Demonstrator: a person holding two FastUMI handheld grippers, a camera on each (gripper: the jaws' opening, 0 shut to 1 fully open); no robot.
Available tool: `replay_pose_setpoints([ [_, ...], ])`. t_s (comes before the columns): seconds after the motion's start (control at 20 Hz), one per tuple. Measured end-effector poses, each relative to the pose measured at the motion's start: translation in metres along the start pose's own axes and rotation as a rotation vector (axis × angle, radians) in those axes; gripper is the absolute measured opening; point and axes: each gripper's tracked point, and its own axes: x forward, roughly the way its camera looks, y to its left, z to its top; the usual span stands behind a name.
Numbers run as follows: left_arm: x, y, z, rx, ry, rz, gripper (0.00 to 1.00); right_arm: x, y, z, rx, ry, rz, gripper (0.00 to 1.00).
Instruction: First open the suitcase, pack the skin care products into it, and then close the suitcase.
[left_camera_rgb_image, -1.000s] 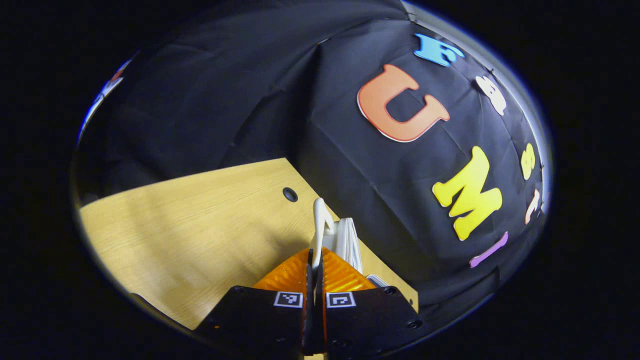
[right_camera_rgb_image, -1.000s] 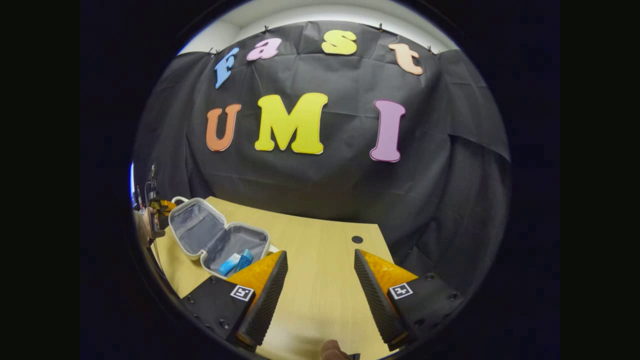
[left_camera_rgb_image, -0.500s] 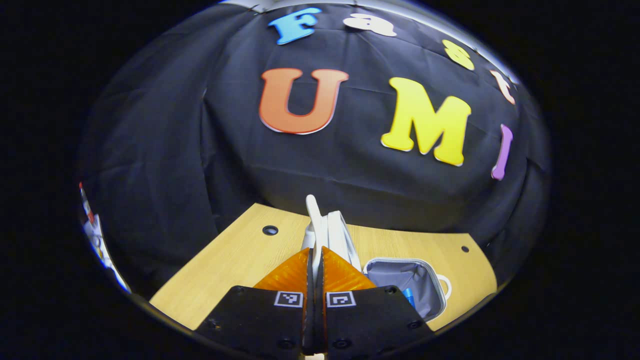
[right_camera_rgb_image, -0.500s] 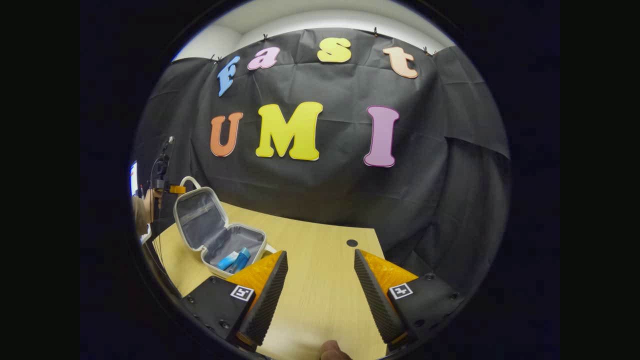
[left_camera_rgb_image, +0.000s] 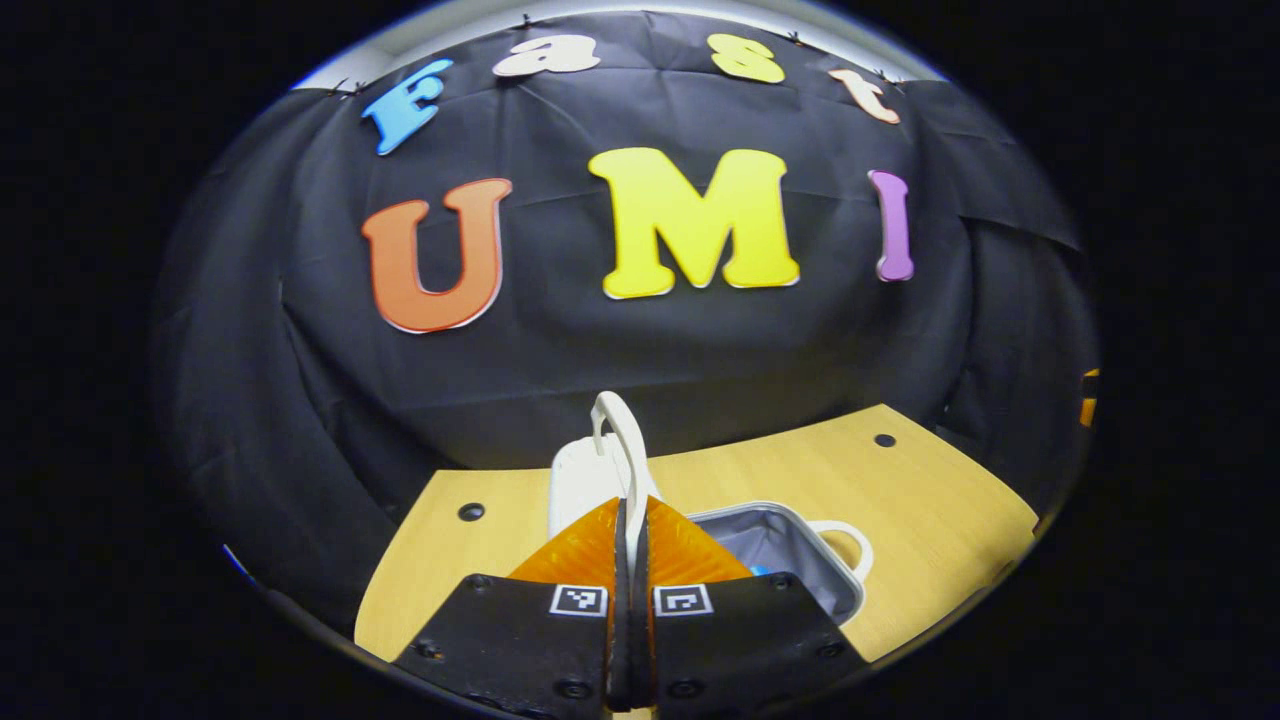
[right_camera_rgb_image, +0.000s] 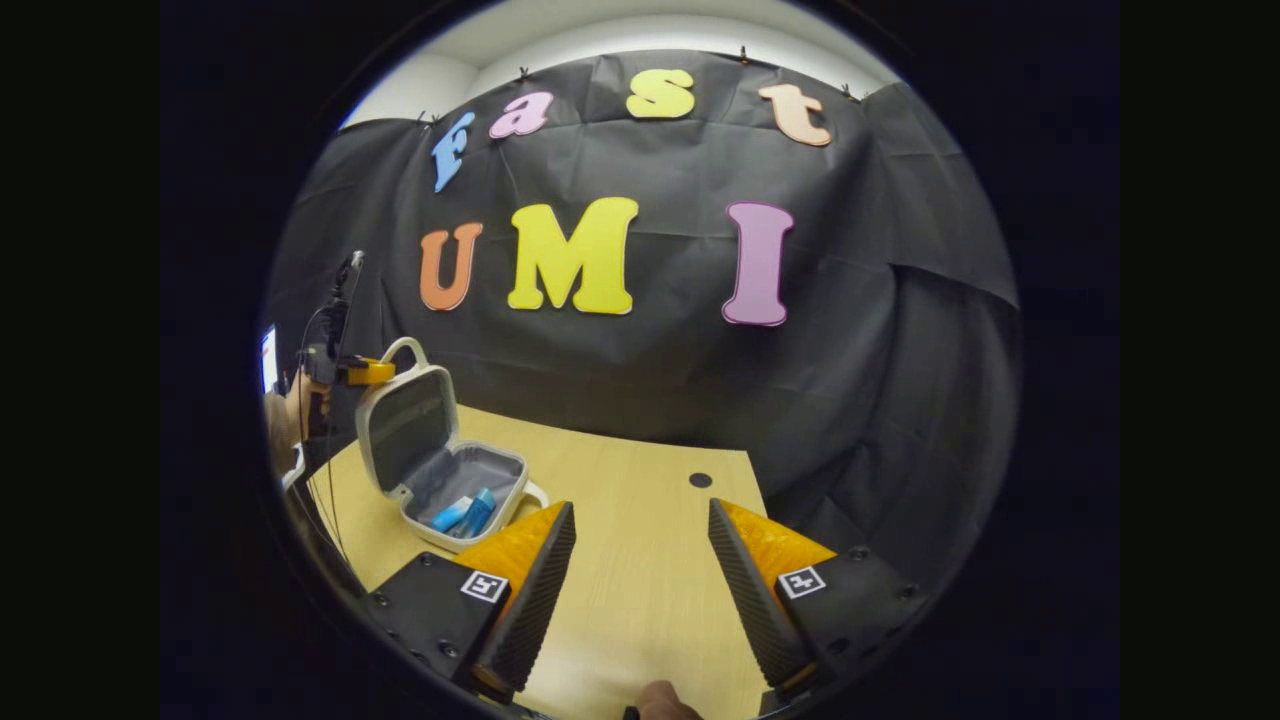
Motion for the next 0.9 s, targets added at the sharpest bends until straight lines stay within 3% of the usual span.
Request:
replay_pose_setpoints([
  [0.15,0.004,-0.038,0.0,0.135,0.031,-0.045,0.03,0.004,0.005,-0.002,-0.016,0.014,0.022,0.79],
  [0.4,0.025,-0.11,-0.019,0.235,0.084,-0.175,0.03,0.009,0.007,-0.009,-0.032,0.034,0.038,0.79],
  [0.75,0.066,-0.172,-0.071,0.432,0.231,-0.2,0.04,0.009,-0.016,-0.025,-0.012,0.074,0.004,0.8],
  [0.9,0.084,-0.182,-0.093,0.469,0.305,-0.192,0.03,0.009,-0.029,-0.03,0.015,0.084,-0.021,0.79],
])
